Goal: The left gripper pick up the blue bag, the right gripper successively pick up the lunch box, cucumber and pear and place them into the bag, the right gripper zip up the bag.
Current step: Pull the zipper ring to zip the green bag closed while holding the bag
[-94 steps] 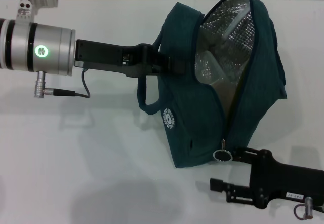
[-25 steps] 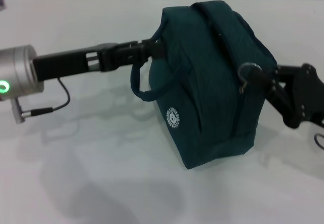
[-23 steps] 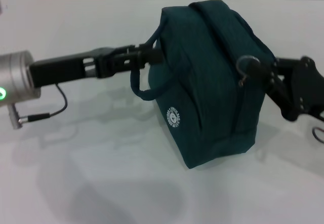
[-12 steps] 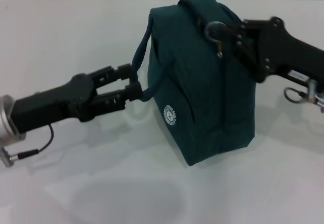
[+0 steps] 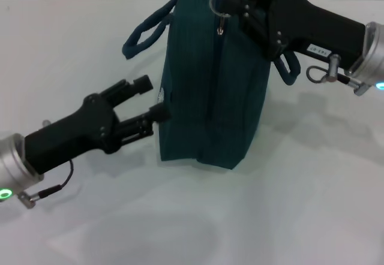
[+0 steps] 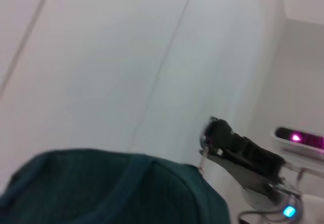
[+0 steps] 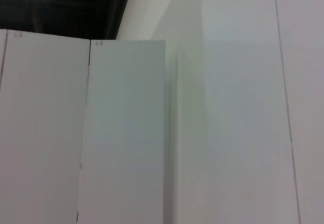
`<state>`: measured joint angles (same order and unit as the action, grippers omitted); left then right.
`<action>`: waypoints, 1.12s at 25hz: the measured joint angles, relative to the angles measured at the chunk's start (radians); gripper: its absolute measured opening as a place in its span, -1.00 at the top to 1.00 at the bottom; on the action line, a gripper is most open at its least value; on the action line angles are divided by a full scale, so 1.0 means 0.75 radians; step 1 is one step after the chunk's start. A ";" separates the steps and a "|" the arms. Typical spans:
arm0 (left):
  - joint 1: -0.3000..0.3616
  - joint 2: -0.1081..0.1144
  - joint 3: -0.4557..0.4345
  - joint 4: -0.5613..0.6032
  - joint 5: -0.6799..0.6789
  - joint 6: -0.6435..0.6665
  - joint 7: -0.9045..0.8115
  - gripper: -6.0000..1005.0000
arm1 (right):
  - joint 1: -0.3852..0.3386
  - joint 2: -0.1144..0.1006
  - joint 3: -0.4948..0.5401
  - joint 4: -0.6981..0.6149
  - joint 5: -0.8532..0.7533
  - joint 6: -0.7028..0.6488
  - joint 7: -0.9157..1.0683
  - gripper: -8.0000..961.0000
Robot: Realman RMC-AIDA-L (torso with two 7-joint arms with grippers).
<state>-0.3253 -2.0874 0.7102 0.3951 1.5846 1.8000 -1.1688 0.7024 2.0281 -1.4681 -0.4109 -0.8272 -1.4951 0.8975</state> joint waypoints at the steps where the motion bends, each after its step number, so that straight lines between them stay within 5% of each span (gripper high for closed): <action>1: -0.007 -0.001 0.000 -0.017 -0.020 -0.017 0.014 -0.63 | 0.003 0.000 0.000 0.000 0.000 0.007 -0.001 0.95; 28: -0.177 -0.009 0.091 -0.152 -0.112 -0.286 0.100 -0.53 | 0.014 0.000 -0.001 0.010 0.003 0.041 -0.013 0.95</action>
<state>-0.4583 -2.0945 0.7785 0.2810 1.5007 1.5858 -1.0936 0.7126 2.0278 -1.4685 -0.4033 -0.8250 -1.4641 0.8881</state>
